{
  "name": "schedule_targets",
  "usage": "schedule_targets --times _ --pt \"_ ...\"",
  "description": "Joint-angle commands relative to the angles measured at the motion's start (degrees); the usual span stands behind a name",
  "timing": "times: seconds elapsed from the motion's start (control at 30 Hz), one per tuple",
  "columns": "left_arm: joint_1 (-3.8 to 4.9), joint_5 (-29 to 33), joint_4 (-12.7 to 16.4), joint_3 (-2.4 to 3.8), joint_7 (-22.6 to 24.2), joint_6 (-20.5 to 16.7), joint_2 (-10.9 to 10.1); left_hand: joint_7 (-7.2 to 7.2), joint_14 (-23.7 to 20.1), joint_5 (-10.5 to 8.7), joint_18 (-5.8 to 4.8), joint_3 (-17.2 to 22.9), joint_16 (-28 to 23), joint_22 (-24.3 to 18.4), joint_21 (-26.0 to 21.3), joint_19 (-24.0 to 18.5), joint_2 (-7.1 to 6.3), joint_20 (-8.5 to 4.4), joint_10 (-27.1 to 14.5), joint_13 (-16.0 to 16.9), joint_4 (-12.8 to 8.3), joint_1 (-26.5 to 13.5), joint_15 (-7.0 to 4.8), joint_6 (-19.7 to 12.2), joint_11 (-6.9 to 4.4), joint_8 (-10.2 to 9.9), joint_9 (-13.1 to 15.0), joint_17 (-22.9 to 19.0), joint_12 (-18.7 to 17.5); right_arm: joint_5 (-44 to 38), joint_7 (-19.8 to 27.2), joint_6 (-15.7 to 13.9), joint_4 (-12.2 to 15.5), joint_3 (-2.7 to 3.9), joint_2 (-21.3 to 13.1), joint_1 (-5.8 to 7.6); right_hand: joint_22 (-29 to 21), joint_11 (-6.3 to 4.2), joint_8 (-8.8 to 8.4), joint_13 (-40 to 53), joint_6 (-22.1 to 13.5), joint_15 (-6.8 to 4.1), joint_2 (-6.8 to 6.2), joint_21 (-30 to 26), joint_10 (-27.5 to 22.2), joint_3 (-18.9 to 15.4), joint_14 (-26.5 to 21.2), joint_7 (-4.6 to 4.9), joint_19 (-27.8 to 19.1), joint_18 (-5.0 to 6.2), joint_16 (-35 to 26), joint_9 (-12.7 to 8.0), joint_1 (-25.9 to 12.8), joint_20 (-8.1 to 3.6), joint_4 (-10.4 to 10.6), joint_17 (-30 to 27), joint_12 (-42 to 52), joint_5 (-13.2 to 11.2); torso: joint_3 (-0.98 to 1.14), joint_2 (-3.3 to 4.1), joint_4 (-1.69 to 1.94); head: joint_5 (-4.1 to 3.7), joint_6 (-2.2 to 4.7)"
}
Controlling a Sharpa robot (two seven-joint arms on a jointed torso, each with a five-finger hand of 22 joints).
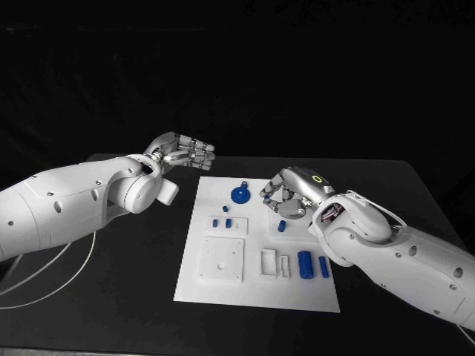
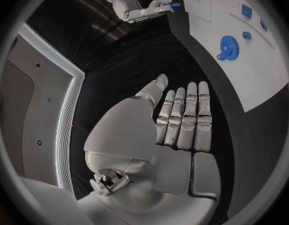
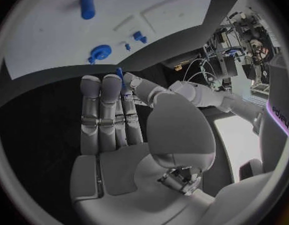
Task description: Assemble the parts on the task board
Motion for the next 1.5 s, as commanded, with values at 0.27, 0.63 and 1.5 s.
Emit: schedule_targets --times 0.27,0.63,1.5 --pt "-0.01 5.51 1.23 0.06 7.56 -7.07 0.84 -0.06 0.71 0.18 0.07 2.90 -0.21 3.77 2.69 -1.50 -0.85 -0.38 0.74 0.00 0.07 -0.81 -0.18 0.78 -0.20 -0.01 -0.02 -0.06 0.01 1.06 4.82 -1.43 1.04 -1.52 2.72 -3.33 1.03 -1.05 0.02 0.04 0.21 -0.24 0.77 -1.03 1.38 -0.77 0.03 0.02 0.74 1.04 0.38 0.00 0.55 0.11 -0.65 -0.34 0.10 0.42 -0.13 -0.03 0.20 3.77 -0.79" --pt "-0.33 1.29 3.09 0.05 9.85 -9.28 0.92 -0.18 1.05 0.19 0.00 2.76 -0.24 5.02 3.24 -1.89 -0.97 -0.50 1.12 0.00 0.32 -0.65 -0.30 1.23 -0.31 -0.05 -0.02 -0.07 -0.01 -2.27 4.01 -0.32 0.09 -4.22 4.14 -4.79 1.81 -1.04 -0.01 0.04 0.21 -0.25 0.77 -1.06 1.34 -0.62 0.02 0.02 1.17 1.19 0.61 0.04 0.48 0.09 -0.82 -0.44 0.12 0.55 -0.16 -0.06 -0.11 7.37 -1.91" --pt "-0.48 0.17 3.78 0.03 9.47 -9.16 1.80 -0.14 0.82 0.28 0.04 2.88 -0.23 5.98 3.39 -2.34 -1.13 -0.43 0.89 -0.01 0.47 -0.53 -0.22 1.12 -0.24 -0.12 -0.02 -0.07 -0.03 -4.53 1.32 1.08 -2.14 -7.17 6.00 -4.89 2.78 -1.04 -0.01 0.04 0.18 -0.24 0.85 -1.03 1.33 -0.47 -0.01 0.01 1.66 1.14 1.15 0.05 0.37 0.11 -0.97 -0.50 0.10 0.41 -0.05 0.06 -0.07 9.76 -3.24"
